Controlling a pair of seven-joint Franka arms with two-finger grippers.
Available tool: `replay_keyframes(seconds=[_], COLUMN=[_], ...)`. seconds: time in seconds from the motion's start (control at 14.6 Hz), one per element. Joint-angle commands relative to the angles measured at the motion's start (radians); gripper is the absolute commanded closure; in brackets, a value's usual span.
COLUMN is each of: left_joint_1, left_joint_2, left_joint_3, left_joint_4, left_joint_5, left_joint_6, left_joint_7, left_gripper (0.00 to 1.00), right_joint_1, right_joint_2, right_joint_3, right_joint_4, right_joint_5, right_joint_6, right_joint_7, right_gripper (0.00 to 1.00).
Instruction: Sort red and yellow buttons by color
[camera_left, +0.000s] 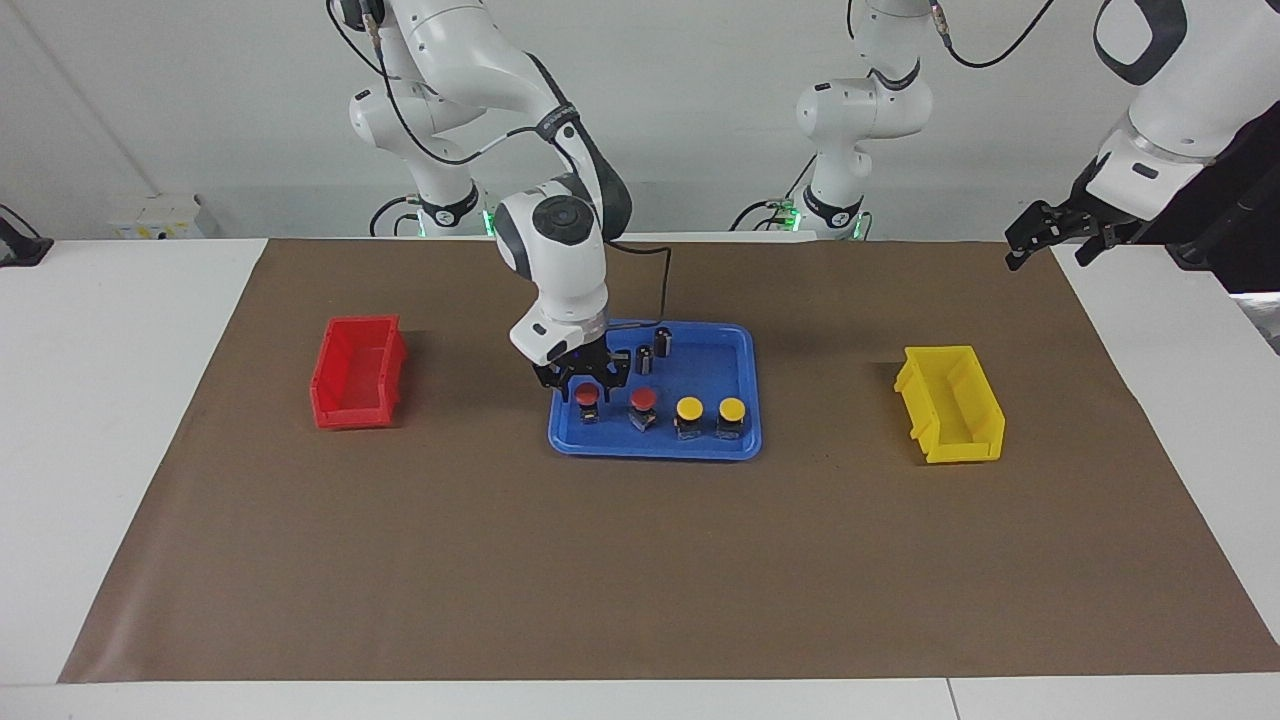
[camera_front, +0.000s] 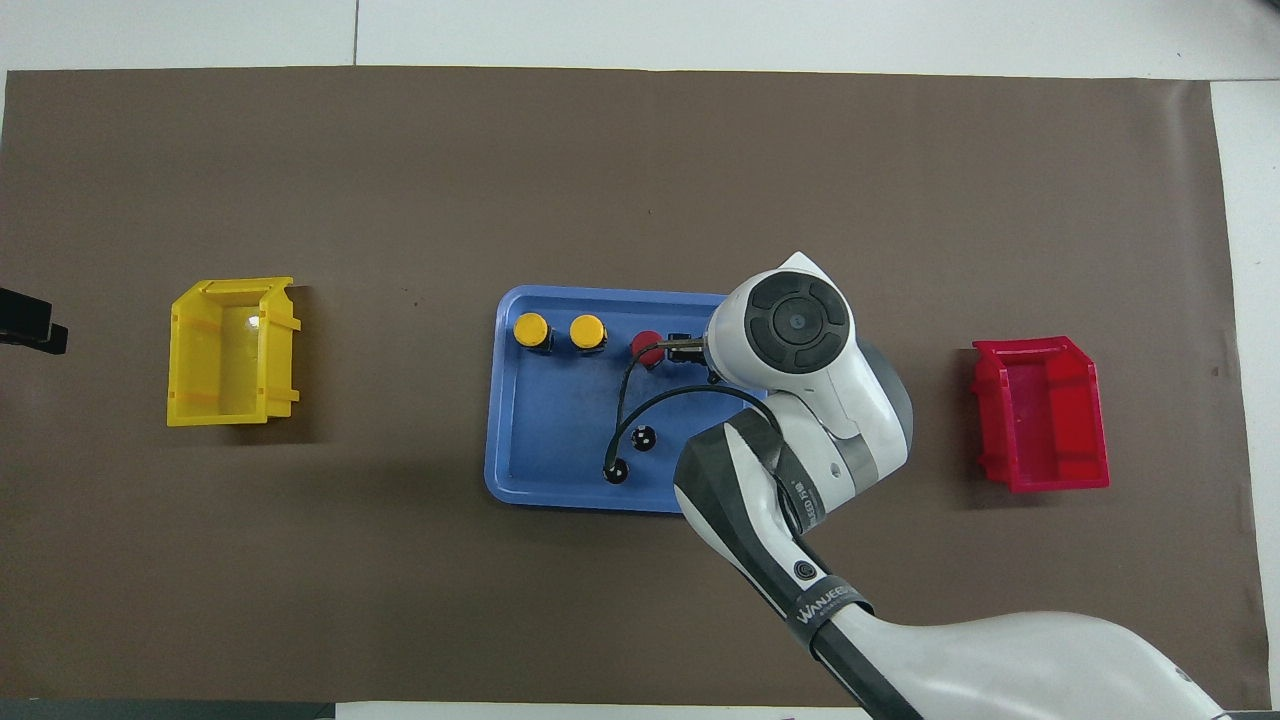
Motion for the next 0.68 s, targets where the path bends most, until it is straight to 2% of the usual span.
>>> replay_keyframes(seconds=[0.0, 0.14, 0.21, 0.34, 0.41, 0.62], left_joint_1=[-0.019, -0.046, -0.059, -0.178, -0.233, -0.38], left_joint_2=[-0.01, -0.007, -0.005, -0.019, -0.02, 0.033], left_joint_3=[-0.013, -0.014, -0.02, -0.037, -0.039, -0.037], left_joint_4=[-0.006, -0.002, -0.003, -0.053, -0.078, -0.123], left_joint_5=[-0.007, -0.013, -0.033, -0.065, -0.07, -0.073], left_joint_6=[-0.005, 0.004, 0.043, 0.154, 0.212, 0.312], left_joint_7=[0.008, -0.019, -0.109, -0.355, -0.459, -0.583], left_gripper=[0.0, 0.0, 0.0, 0.0, 0.0, 0.0], right_joint_1=[0.001, -0.005, -0.015, -0.052, -0.087, -0.218], right_joint_2=[-0.025, -0.025, -0.026, -0.037, -0.07, -0.199], right_joint_3=[-0.002, -0.002, -0.004, -0.004, -0.004, -0.004], right_joint_4=[-0.029, 0.007, 0.052, 0.168, 0.187, 0.137], right_joint_5=[0.002, 0.002, 0.003, 0.016, 0.017, 0.019], right_joint_6=[0.013, -0.019, -0.064, -0.204, -0.252, -0.364], right_joint_7=[0.004, 0.001, 0.0, -0.018, -0.05, -0.24], right_gripper=[0.57, 0.73, 0.75, 0.75, 0.75, 0.74])
